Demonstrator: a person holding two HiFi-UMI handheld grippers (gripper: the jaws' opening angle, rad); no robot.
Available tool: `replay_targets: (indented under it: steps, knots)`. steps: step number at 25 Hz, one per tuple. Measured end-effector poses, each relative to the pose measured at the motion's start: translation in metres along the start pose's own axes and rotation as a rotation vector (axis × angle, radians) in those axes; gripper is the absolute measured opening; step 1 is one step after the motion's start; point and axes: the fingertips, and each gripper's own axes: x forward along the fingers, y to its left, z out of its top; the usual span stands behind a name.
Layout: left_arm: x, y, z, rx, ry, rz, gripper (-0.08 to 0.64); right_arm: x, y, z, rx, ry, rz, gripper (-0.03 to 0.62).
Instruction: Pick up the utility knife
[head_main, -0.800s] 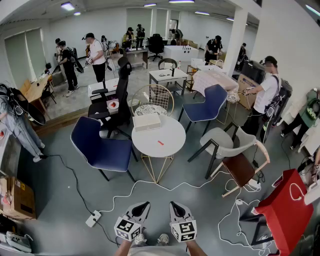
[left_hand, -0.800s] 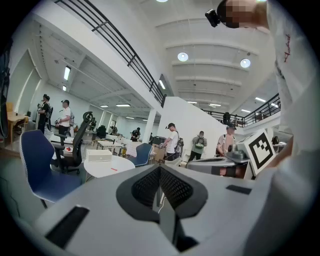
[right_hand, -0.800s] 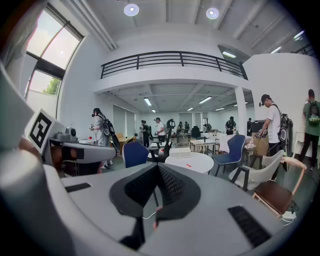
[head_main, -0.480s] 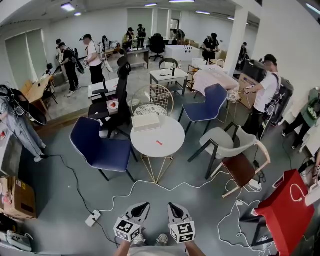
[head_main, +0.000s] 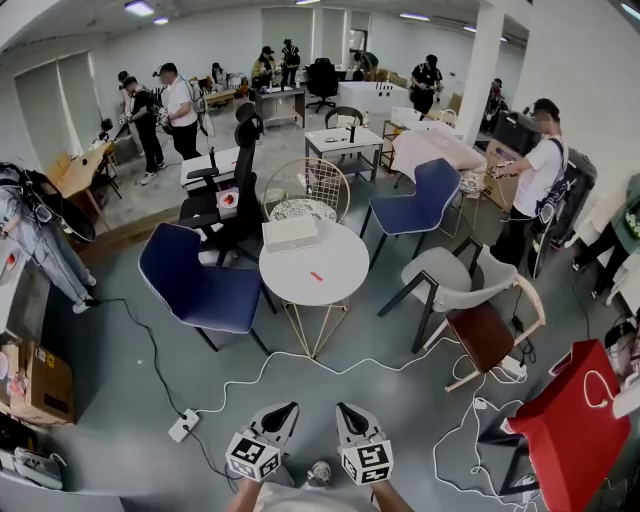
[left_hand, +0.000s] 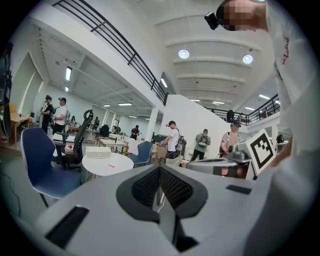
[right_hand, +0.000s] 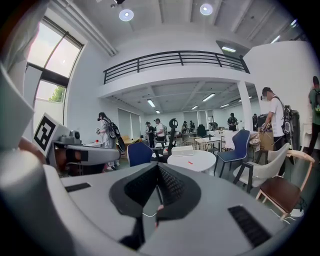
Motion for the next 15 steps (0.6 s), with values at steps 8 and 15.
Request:
replay_targets:
  steps: [8, 15]
  knots:
    - [0.012, -0.003, -0.009, -0.008, 0.015, 0.027, 0.012, 0.002, -0.020, -0.010, 0.005, 0.018, 0.002, 0.017]
    - [0.033, 0.008, -0.008, -0.015, 0.011, 0.028, 0.012, 0.015, -0.033, -0.006, -0.005, 0.014, 0.005, 0.017]
